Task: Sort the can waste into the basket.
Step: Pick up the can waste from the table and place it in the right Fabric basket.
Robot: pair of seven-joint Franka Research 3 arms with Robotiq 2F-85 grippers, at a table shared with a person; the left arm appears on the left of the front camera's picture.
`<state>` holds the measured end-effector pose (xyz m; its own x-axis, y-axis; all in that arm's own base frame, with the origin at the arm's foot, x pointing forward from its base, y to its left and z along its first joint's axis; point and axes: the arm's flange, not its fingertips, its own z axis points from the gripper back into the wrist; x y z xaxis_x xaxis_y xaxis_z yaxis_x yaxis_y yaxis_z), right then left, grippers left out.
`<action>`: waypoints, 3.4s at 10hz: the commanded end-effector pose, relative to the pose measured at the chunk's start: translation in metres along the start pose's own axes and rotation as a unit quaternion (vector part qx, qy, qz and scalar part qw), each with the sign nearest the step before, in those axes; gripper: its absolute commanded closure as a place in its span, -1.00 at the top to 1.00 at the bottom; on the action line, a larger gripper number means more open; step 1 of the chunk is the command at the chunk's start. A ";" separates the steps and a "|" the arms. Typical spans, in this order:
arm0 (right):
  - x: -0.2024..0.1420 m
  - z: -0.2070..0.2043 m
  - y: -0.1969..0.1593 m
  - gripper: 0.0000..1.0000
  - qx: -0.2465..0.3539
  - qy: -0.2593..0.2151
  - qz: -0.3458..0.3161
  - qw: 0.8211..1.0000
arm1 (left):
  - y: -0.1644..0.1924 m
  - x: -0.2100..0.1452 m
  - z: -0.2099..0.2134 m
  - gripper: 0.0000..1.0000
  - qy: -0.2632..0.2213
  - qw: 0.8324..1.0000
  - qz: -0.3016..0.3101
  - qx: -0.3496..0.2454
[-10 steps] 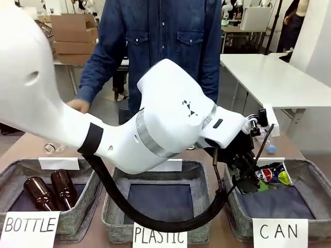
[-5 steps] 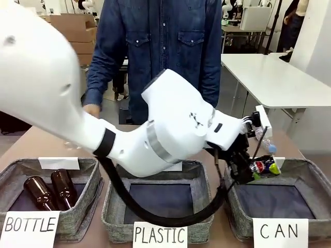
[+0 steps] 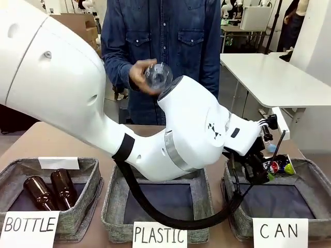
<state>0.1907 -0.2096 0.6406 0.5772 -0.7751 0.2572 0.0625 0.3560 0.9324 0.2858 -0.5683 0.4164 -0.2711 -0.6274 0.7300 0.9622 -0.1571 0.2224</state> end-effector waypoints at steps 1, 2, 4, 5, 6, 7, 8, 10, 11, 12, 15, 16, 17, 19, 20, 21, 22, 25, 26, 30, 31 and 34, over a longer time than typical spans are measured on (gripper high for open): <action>-0.001 0.001 0.001 1.00 0.006 0.000 -0.004 1.000 | 0.006 0.006 0.000 0.91 0.008 1.000 -0.002 0.003; -0.001 0.001 0.001 1.00 0.006 0.000 -0.004 1.000 | 0.007 0.006 0.001 1.00 0.008 1.000 -0.001 0.004; -0.001 0.001 0.001 1.00 0.006 0.000 -0.004 1.000 | 0.005 0.007 0.004 1.00 0.008 1.000 0.000 0.003; -0.001 0.001 0.001 1.00 0.006 0.000 -0.004 1.000 | 0.002 0.008 0.009 1.00 0.013 1.000 0.008 -0.001; -0.001 0.001 0.001 1.00 0.006 0.000 -0.004 1.000 | -0.003 0.011 0.019 1.00 0.023 0.999 0.026 -0.011; -0.001 0.001 0.001 1.00 0.006 0.000 -0.004 1.000 | -0.010 0.015 0.036 1.00 0.032 0.999 0.033 -0.023; -0.001 0.001 0.001 1.00 0.006 0.000 -0.004 1.000 | -0.016 0.019 0.063 1.00 0.029 0.999 0.036 -0.021; -0.001 0.001 0.001 1.00 0.006 0.000 -0.004 1.000 | -0.032 0.010 0.149 1.00 0.031 0.997 0.050 -0.045; -0.001 0.001 0.001 1.00 0.006 0.000 -0.004 1.000 | -0.041 0.003 0.194 1.00 0.025 0.997 0.065 -0.027; -0.001 0.001 0.001 1.00 0.006 0.000 -0.004 1.000 | -0.045 -0.009 0.237 1.00 0.036 0.995 0.088 0.025; -0.001 0.001 0.001 1.00 0.006 0.000 -0.004 1.000 | -0.030 -0.068 0.369 1.00 0.030 0.954 0.252 0.162; -0.001 0.001 0.001 1.00 0.006 0.000 -0.004 1.000 | -0.027 -0.093 0.416 1.00 0.001 0.932 0.319 0.174; -0.001 0.001 0.001 1.00 0.006 0.000 -0.004 1.000 | -0.027 -0.129 0.467 1.00 -0.004 0.887 0.394 0.239; 0.002 -0.007 0.019 1.00 0.023 0.008 0.014 1.000 | -0.024 -0.209 0.533 1.00 -0.053 0.789 0.551 0.267; -0.012 -0.038 0.026 1.00 0.059 0.070 -0.004 0.996 | -0.022 -0.249 0.549 1.00 -0.055 0.734 0.619 0.274; -0.032 -0.077 0.026 1.00 0.072 0.130 -0.032 0.988 | -0.021 -0.289 0.557 1.00 -0.083 0.684 0.679 0.255; -0.051 -0.115 0.021 1.00 0.067 0.168 -0.047 0.982 | -0.025 -0.329 0.562 1.00 -0.113 0.633 0.734 0.221; -0.088 -0.159 0.015 1.00 0.065 0.231 -0.092 0.966 | -0.053 -0.394 0.581 1.00 -0.324 0.548 0.742 0.211; -0.092 -0.157 0.019 1.00 0.053 0.230 -0.083 0.968 | -0.062 -0.405 0.583 1.00 -0.382 0.520 0.719 0.256; -0.086 -0.165 0.009 1.00 0.060 0.229 -0.075 0.969 | -0.045 -0.394 0.586 1.00 -0.238 0.557 0.773 0.192; -0.086 -0.165 0.009 1.00 0.060 0.229 -0.075 0.969 | -0.045 -0.394 0.586 1.00 -0.238 0.557 0.773 0.192; -0.086 -0.165 0.009 1.00 0.060 0.229 -0.075 0.969 | -0.045 -0.394 0.586 1.00 -0.238 0.557 0.773 0.192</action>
<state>0.2761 -0.0529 0.5844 0.8681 -0.4964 -0.0053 0.1060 0.1749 0.9789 0.3352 0.1314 0.4961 0.8022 0.5181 0.2968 -0.0110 0.5099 -0.8602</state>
